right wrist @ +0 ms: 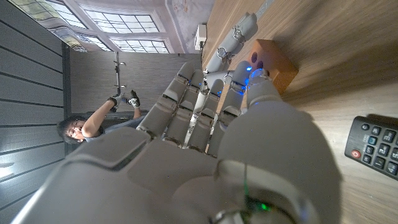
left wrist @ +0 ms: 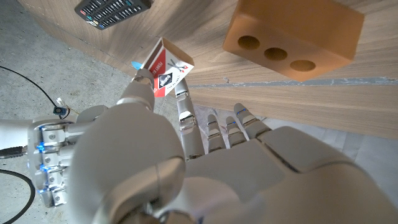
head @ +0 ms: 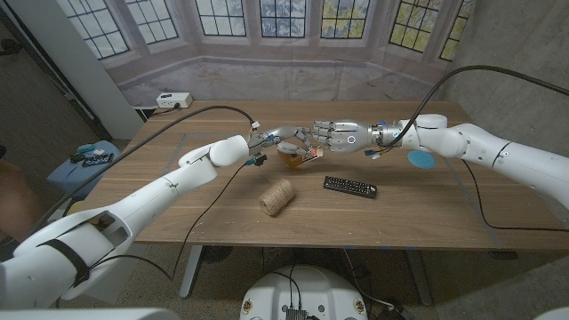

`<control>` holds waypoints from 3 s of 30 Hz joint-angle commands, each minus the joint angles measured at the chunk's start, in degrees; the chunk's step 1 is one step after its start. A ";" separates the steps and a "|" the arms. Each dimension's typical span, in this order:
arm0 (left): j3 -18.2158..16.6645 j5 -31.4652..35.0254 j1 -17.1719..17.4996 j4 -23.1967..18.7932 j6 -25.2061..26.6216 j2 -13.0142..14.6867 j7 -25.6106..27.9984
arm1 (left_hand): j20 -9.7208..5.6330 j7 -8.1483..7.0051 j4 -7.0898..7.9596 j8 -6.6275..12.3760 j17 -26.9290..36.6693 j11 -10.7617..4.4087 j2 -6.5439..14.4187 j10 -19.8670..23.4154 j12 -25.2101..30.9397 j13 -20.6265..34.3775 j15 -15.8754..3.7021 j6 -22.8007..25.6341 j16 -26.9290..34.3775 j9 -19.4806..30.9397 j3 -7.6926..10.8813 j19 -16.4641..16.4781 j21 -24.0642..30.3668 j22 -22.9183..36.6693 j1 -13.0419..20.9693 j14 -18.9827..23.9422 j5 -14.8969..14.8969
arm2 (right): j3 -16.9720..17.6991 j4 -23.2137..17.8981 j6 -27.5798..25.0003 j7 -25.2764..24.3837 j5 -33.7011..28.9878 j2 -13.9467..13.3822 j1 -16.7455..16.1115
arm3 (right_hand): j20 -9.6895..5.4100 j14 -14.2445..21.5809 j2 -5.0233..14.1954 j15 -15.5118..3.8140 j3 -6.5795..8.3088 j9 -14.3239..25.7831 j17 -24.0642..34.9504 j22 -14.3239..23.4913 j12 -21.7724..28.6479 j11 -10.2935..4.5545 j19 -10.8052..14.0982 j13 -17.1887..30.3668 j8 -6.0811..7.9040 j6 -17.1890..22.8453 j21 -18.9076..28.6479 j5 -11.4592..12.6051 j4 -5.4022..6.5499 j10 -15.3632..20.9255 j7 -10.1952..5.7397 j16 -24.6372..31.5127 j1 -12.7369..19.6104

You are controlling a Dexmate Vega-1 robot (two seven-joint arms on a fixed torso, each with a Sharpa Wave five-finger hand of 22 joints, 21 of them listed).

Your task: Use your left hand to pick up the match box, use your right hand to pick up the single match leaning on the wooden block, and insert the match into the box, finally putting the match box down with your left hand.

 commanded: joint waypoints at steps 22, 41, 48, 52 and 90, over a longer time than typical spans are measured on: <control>0.43 -0.92 -1.46 3.49 -2.42 -0.85 -0.85 | 0.28 0.08 -0.02 0.11 0.09 -0.03 0.24 0.01 0.25 0.11 -0.02 0.08 0.26 0.15 -0.35 -0.34 0.30 0.16 -0.37 -0.37 -0.11 | -1.59 1.93 0.22 0.70 1.12 0.72 0.91 | -5.53 -0.11 0.55 -9.19 0.04 0.29 0.21 0.11 0.04 -0.09 -0.31 0.16 0.05 -0.06 0.10 0.38 0.10 0.09 -0.04 -0.30 0.11; 0.42 -0.97 -1.40 3.59 -2.64 -0.81 -0.79 | 0.30 0.16 -0.01 0.10 0.09 -0.03 0.25 0.08 0.28 0.11 0.01 0.03 0.27 0.13 -0.37 -0.36 0.31 0.16 -0.42 -0.36 -0.11 | -1.08 1.37 -0.72 1.30 2.00 0.81 0.00 | -5.54 -0.03 0.62 -9.21 -0.01 0.30 0.32 0.11 0.05 -0.08 -0.29 0.15 0.05 -0.14 0.14 0.39 0.10 0.07 -0.06 -0.29 0.10; 0.32 -0.80 -1.27 3.05 -2.33 -0.63 -0.65 | 0.30 0.11 0.00 0.11 0.09 0.12 0.27 0.09 0.29 0.11 -0.02 0.03 0.27 0.13 -0.38 -0.39 0.30 0.16 -0.44 -0.36 -0.11 | -0.78 0.80 -1.33 1.51 2.29 0.79 -0.76 | -5.54 -0.06 0.60 -9.17 -0.03 0.30 0.31 0.12 0.07 -0.05 -0.26 0.15 0.07 -0.11 0.17 0.38 0.10 0.10 -0.03 -0.35 0.08; 0.32 -0.88 -1.22 3.03 -2.33 -0.65 -0.70 | 0.31 0.12 0.01 0.12 0.09 0.13 0.29 0.06 0.28 0.11 0.04 0.05 0.27 0.12 -0.38 -0.42 0.30 0.16 -0.45 -0.37 -0.11 | -0.56 0.64 -1.69 1.67 2.57 0.86 -1.25 | -5.52 -0.03 0.64 -9.19 -0.03 0.30 0.34 0.12 0.04 -0.17 -0.26 0.15 0.09 -0.07 0.18 0.39 0.10 0.02 -0.04 -0.34 0.09; 0.58 -1.20 -2.06 5.33 -3.62 -1.32 -0.81 | 0.38 0.11 0.00 0.16 0.08 0.08 0.42 0.09 0.30 0.11 0.07 0.08 0.27 0.10 -0.37 -0.49 0.31 0.17 -0.48 -0.37 -0.08 | -0.86 2.10 -2.95 2.26 5.21 3.37 -2.56 | -5.39 0.09 0.62 -9.18 -0.06 0.30 0.38 0.12 0.05 -0.04 -0.08 0.15 0.06 -0.25 0.29 0.41 0.00 0.04 -0.24 -0.48 0.18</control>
